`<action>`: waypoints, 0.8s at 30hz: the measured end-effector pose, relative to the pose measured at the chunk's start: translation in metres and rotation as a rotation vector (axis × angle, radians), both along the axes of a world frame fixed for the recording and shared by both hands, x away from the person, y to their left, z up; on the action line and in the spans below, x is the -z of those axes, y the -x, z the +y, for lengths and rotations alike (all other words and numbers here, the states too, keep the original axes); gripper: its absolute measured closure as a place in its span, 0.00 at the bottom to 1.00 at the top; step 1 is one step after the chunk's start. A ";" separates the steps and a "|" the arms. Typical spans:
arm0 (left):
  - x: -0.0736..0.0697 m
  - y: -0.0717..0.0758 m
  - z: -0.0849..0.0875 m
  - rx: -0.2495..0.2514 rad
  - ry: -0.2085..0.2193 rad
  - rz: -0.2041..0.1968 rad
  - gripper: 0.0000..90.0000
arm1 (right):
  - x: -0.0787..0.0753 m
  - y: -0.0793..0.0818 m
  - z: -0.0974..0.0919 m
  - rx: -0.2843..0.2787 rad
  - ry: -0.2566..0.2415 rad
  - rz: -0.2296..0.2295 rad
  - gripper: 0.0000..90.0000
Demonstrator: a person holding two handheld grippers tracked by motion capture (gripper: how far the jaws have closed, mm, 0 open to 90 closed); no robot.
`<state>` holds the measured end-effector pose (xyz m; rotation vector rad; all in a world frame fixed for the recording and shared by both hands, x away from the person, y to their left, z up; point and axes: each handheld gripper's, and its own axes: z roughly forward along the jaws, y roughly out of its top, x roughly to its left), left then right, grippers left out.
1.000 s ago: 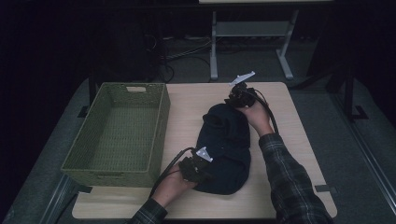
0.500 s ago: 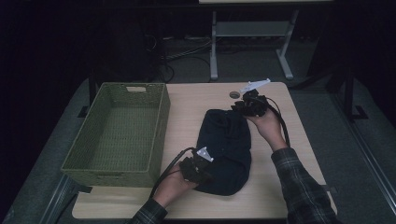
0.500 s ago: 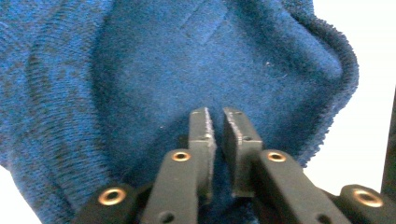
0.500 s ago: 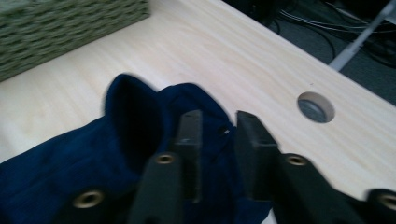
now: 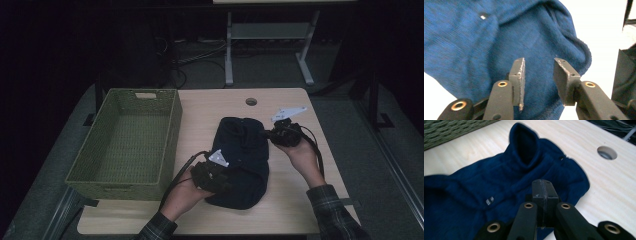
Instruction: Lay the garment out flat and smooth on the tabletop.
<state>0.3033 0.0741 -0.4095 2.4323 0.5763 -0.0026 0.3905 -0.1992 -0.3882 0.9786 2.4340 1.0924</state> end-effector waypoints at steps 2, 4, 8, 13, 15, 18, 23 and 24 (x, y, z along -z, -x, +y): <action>-0.004 -0.003 0.000 -0.025 0.013 -0.013 0.71 | 0.004 0.009 -0.004 0.001 -0.008 0.004 1.00; -0.011 -0.013 0.003 -0.048 0.007 -0.042 0.74 | 0.010 0.020 -0.008 0.000 -0.024 0.010 1.00; -0.016 -0.026 0.005 -0.098 0.013 -0.070 0.78 | 0.019 0.033 -0.012 -0.005 -0.031 0.019 1.00; -0.015 -0.048 0.007 -0.168 0.011 -0.098 0.84 | 0.030 0.048 -0.015 -0.013 -0.034 0.028 1.00; -0.010 -0.055 0.007 -0.198 -0.002 -0.105 0.85 | 0.035 0.053 -0.015 -0.017 -0.025 0.035 1.00; 0.003 -0.062 0.007 -0.223 -0.050 -0.107 0.87 | 0.046 0.060 -0.015 -0.018 -0.022 0.064 1.00; 0.020 -0.068 0.011 -0.251 -0.089 -0.087 0.88 | 0.061 0.065 -0.014 -0.021 -0.005 0.104 1.00; 0.023 -0.069 0.011 -0.256 -0.089 -0.076 0.88 | 0.062 0.065 -0.013 -0.022 0.000 0.109 1.00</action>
